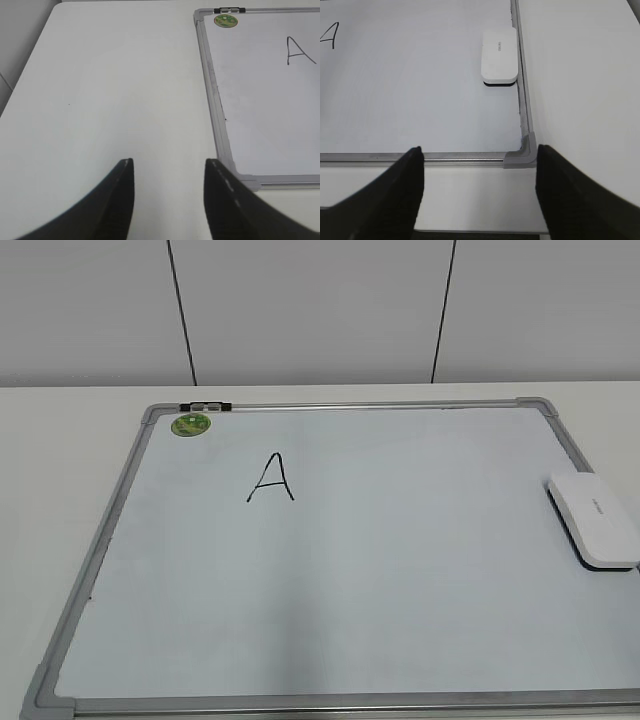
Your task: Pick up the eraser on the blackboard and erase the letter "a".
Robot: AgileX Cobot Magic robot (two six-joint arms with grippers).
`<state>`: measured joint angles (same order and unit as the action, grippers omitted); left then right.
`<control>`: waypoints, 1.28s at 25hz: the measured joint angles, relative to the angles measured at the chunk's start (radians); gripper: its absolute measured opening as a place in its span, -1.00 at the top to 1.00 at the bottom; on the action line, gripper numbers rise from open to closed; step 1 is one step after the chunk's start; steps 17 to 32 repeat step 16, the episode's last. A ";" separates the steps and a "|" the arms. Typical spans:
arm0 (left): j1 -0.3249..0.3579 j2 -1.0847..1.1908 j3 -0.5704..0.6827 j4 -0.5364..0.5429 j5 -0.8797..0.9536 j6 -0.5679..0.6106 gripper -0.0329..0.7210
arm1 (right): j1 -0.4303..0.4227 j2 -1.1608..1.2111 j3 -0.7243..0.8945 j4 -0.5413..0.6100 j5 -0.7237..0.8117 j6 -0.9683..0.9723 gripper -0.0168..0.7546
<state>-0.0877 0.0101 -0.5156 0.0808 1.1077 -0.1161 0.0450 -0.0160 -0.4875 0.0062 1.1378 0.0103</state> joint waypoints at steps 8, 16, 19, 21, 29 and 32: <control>0.000 0.000 0.000 0.000 0.000 0.000 0.02 | 0.000 0.000 0.000 0.000 0.000 0.000 -0.39; 0.000 0.000 0.000 0.000 0.000 0.000 0.02 | 0.000 0.000 0.000 0.000 0.000 0.000 -0.39; 0.000 0.000 0.000 0.000 0.000 0.000 0.02 | 0.000 0.000 0.000 0.000 0.000 0.000 -0.39; 0.000 0.000 0.000 0.000 0.000 0.000 0.02 | 0.000 0.000 0.000 0.000 0.000 0.000 -0.39; 0.000 0.000 0.000 0.000 0.000 0.000 0.02 | 0.000 0.000 0.000 0.000 0.000 0.000 -0.39; 0.000 0.000 0.000 0.000 0.000 0.000 0.02 | 0.000 0.000 0.000 0.000 0.000 0.000 -0.39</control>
